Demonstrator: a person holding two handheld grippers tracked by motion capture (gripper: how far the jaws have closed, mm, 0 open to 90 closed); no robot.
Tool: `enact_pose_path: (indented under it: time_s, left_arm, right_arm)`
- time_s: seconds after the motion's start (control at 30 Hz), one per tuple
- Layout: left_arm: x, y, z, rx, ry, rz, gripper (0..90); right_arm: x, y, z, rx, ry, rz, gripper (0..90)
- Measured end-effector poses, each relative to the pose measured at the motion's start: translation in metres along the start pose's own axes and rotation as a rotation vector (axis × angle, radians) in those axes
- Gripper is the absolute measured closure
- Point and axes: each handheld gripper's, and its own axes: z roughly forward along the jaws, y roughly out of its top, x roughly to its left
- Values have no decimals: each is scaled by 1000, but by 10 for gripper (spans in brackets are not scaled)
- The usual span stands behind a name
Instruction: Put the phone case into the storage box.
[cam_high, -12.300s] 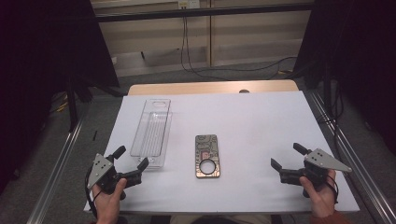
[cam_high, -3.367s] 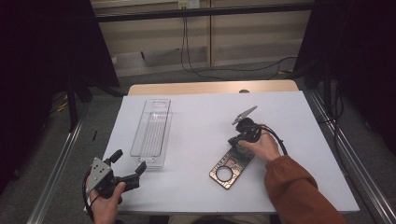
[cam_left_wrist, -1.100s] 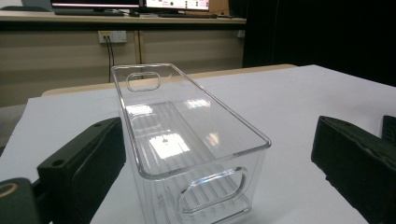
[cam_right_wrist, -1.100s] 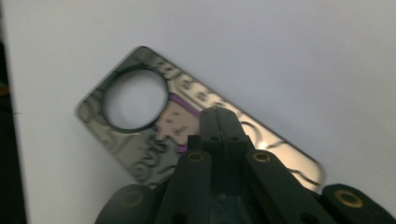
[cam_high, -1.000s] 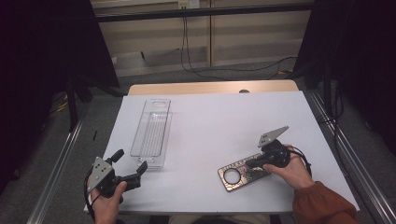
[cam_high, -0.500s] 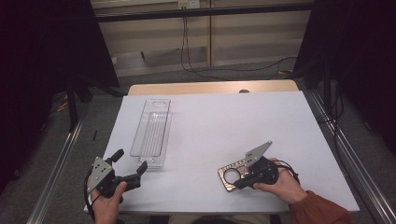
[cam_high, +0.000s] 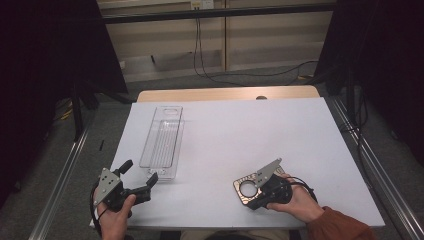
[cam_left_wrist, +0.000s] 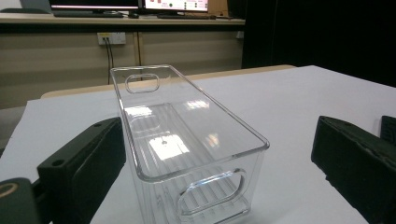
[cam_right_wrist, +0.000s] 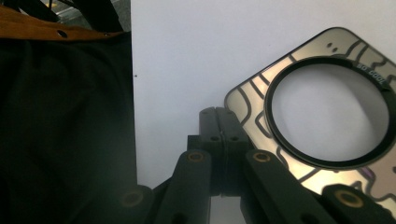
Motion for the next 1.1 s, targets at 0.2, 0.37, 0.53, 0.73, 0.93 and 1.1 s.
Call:
enact_pose_path:
  time_s: [0.2,0.37,0.53,0.73,0.93,1.1]
  left_arm:
    - [-1,0,1,-2,0,-5,31]
    - [-1,0,1,-5,-8,-5,31]
    - [-1,0,1,0,1,-6,31]
    - [0,1,1,5,-3,3,31]
    - [0,0,2,7,-8,-1,31]
    - [0,0,2,10,-9,3,31]
  right_arm:
    - [-1,0,3,11,-5,1,900]
    - [-2,0,4,-3,-19,12,900]
    - [-3,1,5,-19,-33,20,900]
    - [-6,6,8,-23,-54,35,900]
    - [-11,11,11,-37,-62,53,900]
    - [-15,15,13,-47,-68,70,900]
